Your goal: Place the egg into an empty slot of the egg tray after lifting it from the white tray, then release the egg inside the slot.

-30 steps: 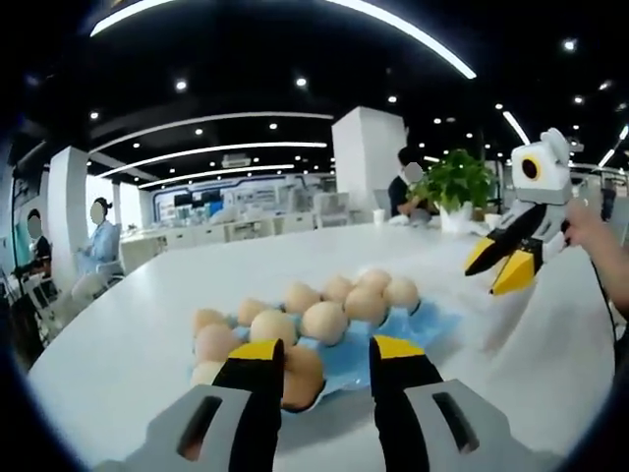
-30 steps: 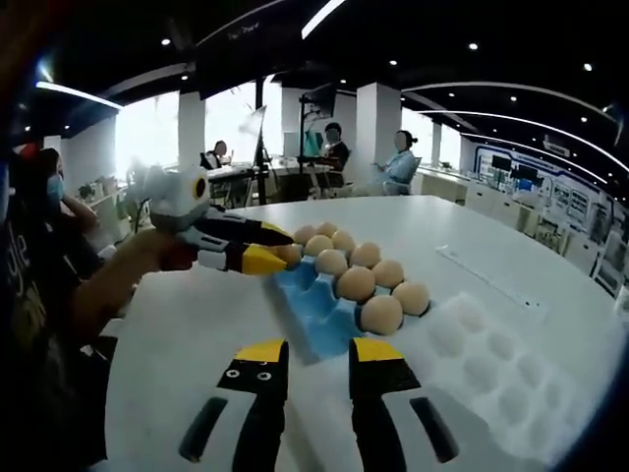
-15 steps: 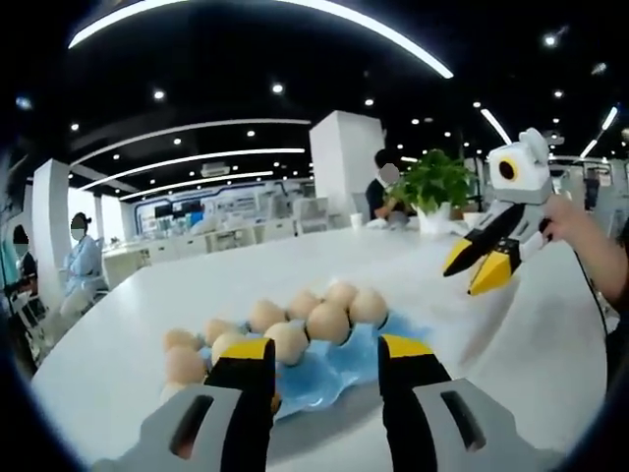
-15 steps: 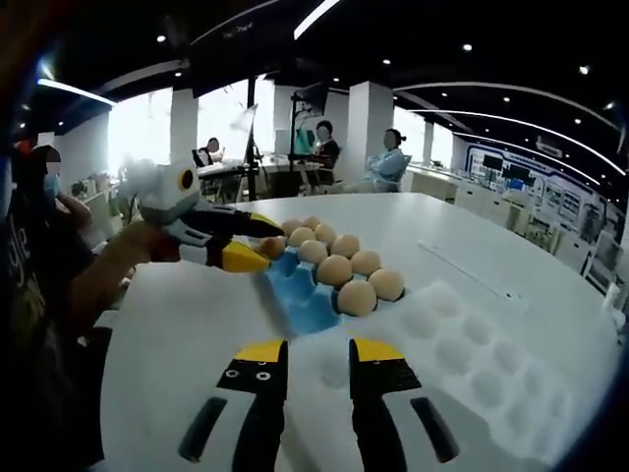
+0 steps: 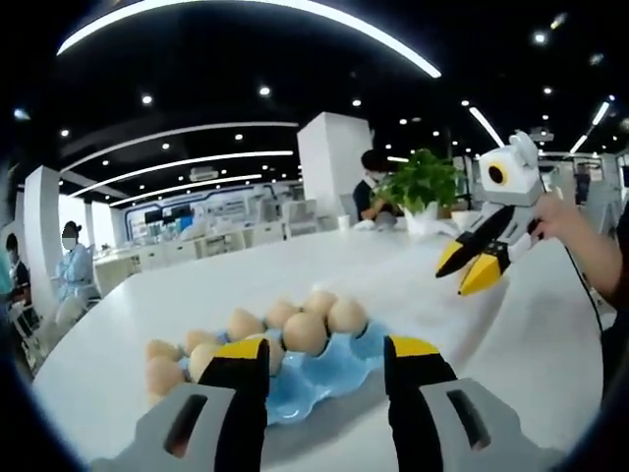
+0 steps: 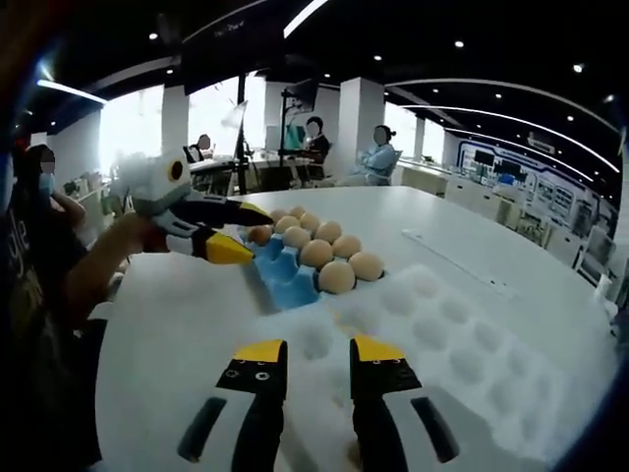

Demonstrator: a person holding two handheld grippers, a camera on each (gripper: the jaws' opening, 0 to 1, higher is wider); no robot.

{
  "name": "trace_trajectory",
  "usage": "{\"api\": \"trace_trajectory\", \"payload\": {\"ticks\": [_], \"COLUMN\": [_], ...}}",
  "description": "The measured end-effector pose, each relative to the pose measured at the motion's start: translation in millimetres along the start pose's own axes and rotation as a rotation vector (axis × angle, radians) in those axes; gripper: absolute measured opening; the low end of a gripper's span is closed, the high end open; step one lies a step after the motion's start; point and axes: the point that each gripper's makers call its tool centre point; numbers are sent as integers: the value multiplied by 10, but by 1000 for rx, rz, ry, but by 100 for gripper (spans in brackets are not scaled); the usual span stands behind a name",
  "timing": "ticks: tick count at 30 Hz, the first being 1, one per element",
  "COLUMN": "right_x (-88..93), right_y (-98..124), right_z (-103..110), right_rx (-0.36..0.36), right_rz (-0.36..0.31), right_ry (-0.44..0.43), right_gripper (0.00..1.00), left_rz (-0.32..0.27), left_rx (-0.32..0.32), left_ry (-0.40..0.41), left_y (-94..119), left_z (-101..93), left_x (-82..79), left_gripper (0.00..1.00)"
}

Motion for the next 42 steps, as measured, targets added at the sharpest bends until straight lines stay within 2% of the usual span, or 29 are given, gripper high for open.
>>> {"api": "trace_trajectory", "payload": {"ticks": [6,12,19,23,32,34,38,41,42], "right_x": [106,206,336,364,498,547,533,517,531], "right_y": [77,148,230,283,341,348,337,309,305], "right_z": [-93,-181,-242,-270,-381,-406,-382,-379,-361], "right_rx": [21,54,69,75,116,134,116,86,46], "right_rz": [18,36,80,83,140,170,176,218,255], "right_ry": [-3,-14,24,30,57,78,93,134,147], "right_gripper": [28,28,33,33,35,36,34,33,33], "left_rz": [11,15,32,35,50,52,46,50,51], "left_rx": [67,88,113,130,156,156,166,175,177], "left_ry": [-6,-31,-44,-46,-65,-65,-65,-70,-72], "left_y": [-37,-48,-65,-80,-100,-102,-103,-118,-122], "left_z": [-152,-237,-302,-354,-423,-417,-438,-463,-469], "left_x": [2,-4,28,34,57,59,44,45,45], "left_gripper": [56,60,66,69,69,69,69,69,69]}}
Point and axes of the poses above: the point that each gripper's makers call its tool centre point, and the gripper's own axes: y roughly backward along the fingers, z roughly to its left, x roughly out of its underside, and after that the axes turned 11 degrees about z, right-handed
